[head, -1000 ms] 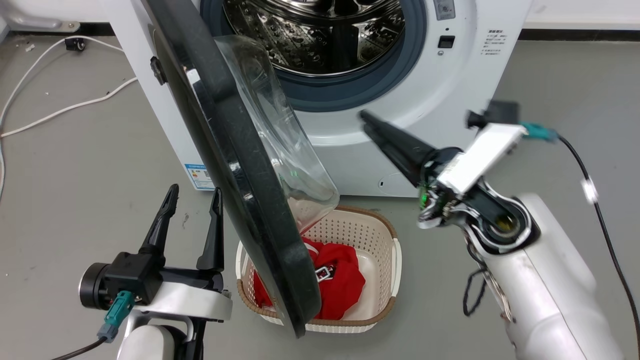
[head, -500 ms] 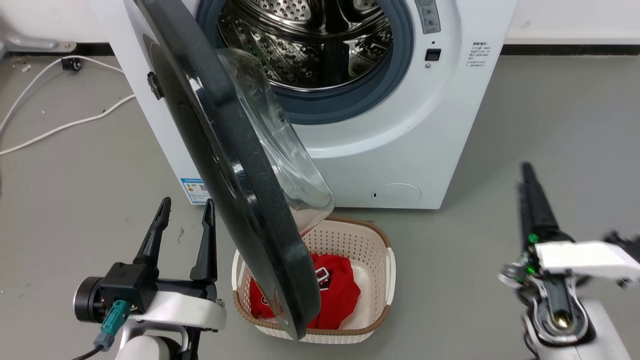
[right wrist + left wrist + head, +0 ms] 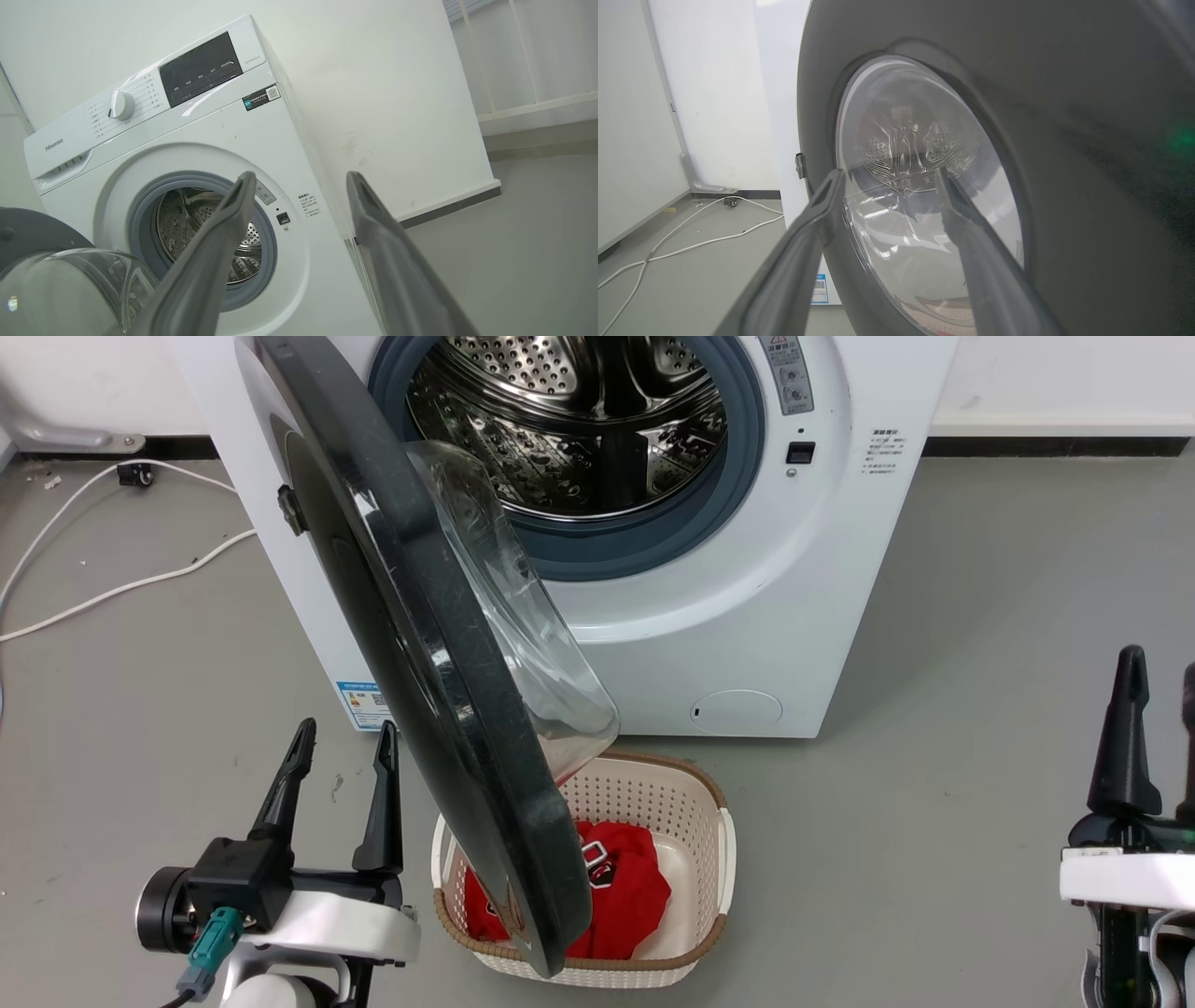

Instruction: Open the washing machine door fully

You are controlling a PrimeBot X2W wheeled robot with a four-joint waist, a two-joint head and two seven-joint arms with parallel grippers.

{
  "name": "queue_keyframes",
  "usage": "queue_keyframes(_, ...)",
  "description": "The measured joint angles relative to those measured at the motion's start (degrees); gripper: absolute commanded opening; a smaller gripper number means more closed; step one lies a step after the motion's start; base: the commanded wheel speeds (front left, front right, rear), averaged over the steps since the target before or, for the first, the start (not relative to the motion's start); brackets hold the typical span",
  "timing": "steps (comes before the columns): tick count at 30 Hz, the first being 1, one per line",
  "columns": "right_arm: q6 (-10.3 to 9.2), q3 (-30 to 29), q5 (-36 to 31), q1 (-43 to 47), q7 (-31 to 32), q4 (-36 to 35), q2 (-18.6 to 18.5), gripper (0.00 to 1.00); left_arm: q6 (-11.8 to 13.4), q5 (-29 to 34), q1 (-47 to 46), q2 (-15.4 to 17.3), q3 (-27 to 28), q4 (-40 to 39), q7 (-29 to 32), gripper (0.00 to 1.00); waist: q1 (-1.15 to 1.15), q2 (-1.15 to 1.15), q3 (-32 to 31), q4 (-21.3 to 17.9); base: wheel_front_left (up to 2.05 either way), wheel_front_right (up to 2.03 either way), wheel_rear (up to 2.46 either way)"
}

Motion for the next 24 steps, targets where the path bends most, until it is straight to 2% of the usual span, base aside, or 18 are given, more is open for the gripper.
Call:
queue_keyframes(7,0.01,1.8,-17.4,4.3,0.0,-7.5,0.1,1.0,0.0,0.1,0.0,0.0,0.0,0.2,0.0,1.0,0.0,0.0,-0.4,0.0,0.0,0.0,0.0)
queue_keyframes(11,0.01,3.3,-23.2,7.0,0.1,-8.8,0.1,1.0,0.0,0.1,0.1,0.0,-0.1,0.3,0.0,1.0,0.0,0.0,-0.7,0.0,0.0,0.0,0.0)
queue_keyframes(24,0.01,4.1,-22.0,9.8,1.0,0.7,0.1,1.0,0.0,0.2,0.4,0.3,-0.3,0.4,0.0,1.0,0.0,0.0,-0.9,-0.6,0.0,0.0,0.0)
